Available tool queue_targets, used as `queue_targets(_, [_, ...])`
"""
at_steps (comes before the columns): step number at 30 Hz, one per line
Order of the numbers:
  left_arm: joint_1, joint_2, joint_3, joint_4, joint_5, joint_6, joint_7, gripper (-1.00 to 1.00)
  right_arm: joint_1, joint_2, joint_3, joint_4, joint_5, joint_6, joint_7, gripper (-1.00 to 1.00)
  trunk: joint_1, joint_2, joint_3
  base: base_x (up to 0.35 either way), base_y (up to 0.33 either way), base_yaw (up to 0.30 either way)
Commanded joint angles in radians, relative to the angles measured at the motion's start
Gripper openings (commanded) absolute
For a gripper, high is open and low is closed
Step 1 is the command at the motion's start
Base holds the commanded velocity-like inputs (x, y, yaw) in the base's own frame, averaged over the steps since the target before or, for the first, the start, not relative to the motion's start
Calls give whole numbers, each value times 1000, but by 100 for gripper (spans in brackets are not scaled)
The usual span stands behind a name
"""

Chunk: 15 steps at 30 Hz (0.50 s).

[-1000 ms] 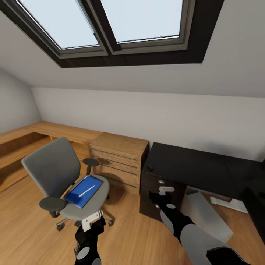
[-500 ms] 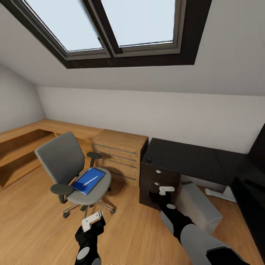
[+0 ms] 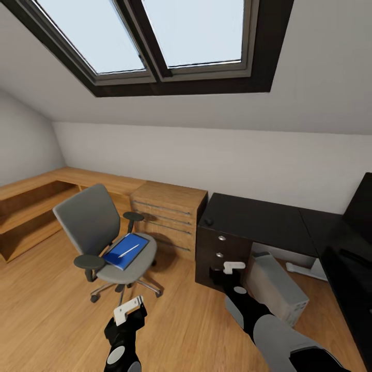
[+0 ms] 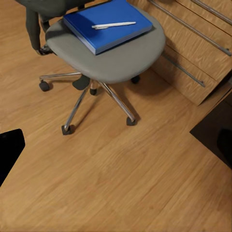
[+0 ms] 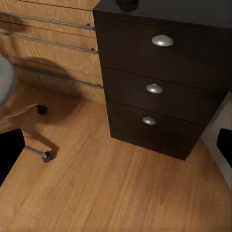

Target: In the bedroom, organize the workspace by keeping the computer under the desk, ensuring the monitor is on the desk, placing the keyboard on the desk next to the monitor, placing the mouse on the desk next to the keyboard, moving the folder from the swivel chair onto the desk next to the mouse, stacking the notebook on top of the folder with the pen on top of the notebook, and positioning the swivel chair next to the desk.

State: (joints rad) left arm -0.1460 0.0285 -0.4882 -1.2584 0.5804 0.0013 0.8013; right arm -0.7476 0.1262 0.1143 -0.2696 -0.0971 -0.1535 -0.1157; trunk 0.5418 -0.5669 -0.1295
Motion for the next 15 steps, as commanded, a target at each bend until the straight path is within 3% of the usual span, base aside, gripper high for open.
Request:
queue_targets(1, [-1, 1, -2, 0, 6, 0, 6, 100, -1, 0, 8, 1, -10, -11, -5, 100, -3, 6, 1, -5, 0, 0])
queue_targets(11, [-1, -2, 4, 70, 8, 3, 1, 100, -1, 1, 8, 9, -11, -91, -5, 100, -42, 76, 33, -1, 0, 0])
queue_targets(15, [-1, -5, 63, 132, 9, 4, -1, 100, -1, 6, 11, 70, -12, -116, -5, 100, -57, 104, 45, 0, 0, 0])
